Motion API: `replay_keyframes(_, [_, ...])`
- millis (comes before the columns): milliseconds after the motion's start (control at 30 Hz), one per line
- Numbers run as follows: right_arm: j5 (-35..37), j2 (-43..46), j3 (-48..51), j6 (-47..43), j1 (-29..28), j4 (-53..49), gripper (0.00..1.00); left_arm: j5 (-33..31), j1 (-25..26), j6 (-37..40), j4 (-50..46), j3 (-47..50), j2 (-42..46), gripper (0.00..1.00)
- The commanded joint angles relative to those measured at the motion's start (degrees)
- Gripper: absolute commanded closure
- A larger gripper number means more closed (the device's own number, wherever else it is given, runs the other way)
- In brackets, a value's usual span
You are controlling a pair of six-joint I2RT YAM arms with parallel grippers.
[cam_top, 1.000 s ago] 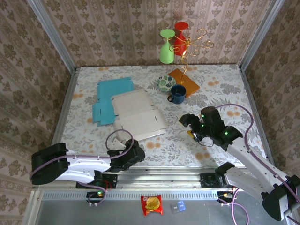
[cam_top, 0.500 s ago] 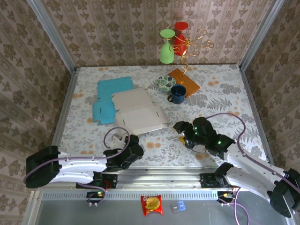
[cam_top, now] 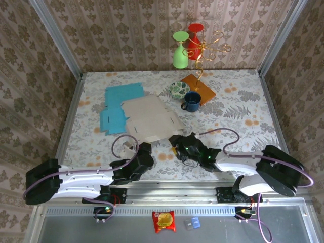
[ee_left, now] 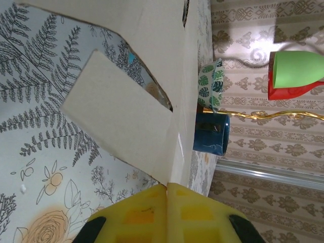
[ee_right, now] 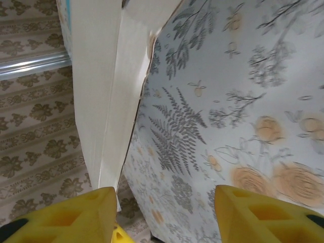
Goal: Fold the paper box
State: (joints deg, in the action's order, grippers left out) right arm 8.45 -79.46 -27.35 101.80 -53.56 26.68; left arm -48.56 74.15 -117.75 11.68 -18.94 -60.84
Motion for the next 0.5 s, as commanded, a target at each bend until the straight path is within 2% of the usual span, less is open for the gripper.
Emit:
replay_keyframes(0, [4.8,-5.2,-2.4,2.4,-1.0,11.7,0.49,1.2,-0.7,1.8,2.6,-0.6,1.0,1.0])
replay_keyframes(100, [6.6,-7.8,-2.8,2.1,-1.4,16.4,0.51,1.7,-1.0,1.7,3.8,0.2,1.6,1.0])
replay_keyframes(233, [6.7,-9.9,-4.2,1.6,-1.8,17.5,0.53,2.9,-1.6,2.8,3.9,0.0,2.6,1.0])
replay_keyframes(467, [9.7,-14.9,-4.5,2.5,-1.8,24.9,0.61,4.2,-1.6,2.7,4.4,0.2,2.8,1.0])
